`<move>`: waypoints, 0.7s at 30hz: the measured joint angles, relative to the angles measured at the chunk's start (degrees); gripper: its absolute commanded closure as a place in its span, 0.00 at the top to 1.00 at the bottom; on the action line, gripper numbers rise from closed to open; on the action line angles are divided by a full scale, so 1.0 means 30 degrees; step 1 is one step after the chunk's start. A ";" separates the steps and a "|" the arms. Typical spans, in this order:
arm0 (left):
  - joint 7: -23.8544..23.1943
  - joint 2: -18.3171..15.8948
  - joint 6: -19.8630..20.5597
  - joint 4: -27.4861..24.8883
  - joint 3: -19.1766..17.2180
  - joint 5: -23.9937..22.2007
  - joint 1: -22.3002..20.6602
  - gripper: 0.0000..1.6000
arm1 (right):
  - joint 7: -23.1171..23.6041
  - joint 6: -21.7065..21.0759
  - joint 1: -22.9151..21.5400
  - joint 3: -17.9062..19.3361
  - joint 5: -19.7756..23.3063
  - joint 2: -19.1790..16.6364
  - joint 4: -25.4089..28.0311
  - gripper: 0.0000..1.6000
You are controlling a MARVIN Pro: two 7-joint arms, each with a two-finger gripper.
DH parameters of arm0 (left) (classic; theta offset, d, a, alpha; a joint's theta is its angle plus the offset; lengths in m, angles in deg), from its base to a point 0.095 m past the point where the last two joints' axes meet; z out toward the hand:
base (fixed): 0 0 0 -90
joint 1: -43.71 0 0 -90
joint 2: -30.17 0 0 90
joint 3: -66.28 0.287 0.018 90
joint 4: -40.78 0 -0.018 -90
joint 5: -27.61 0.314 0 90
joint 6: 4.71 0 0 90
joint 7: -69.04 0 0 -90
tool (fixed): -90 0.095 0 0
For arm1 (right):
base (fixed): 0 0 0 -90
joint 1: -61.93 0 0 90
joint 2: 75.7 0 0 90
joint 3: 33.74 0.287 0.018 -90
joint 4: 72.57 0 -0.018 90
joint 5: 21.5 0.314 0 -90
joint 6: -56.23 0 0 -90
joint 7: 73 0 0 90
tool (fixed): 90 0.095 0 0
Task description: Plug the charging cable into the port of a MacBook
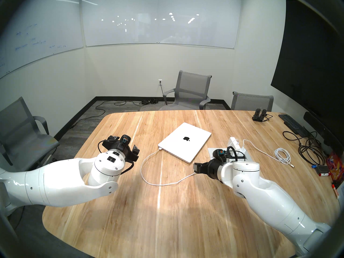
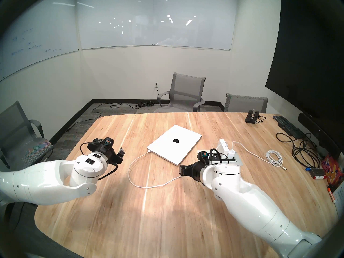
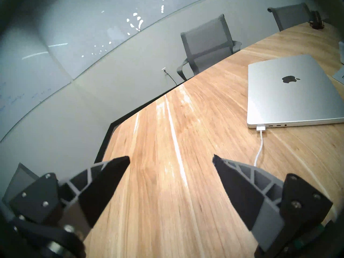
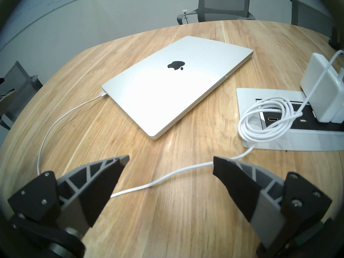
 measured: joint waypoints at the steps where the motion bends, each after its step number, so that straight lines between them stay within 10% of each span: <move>1: -0.0085 -0.0082 -0.0267 -0.0014 -0.0059 0.0169 0.0140 1.00 | 0.0000 0.0000 0.0000 0.0000 0.0000 0.0000 0.0001 1.00; 21: -0.1835 -0.1148 -0.4886 0.0269 -0.0547 0.1911 0.1894 1.00 | -0.0006 -0.0001 0.0001 0.0000 0.0000 0.0000 0.0009 1.00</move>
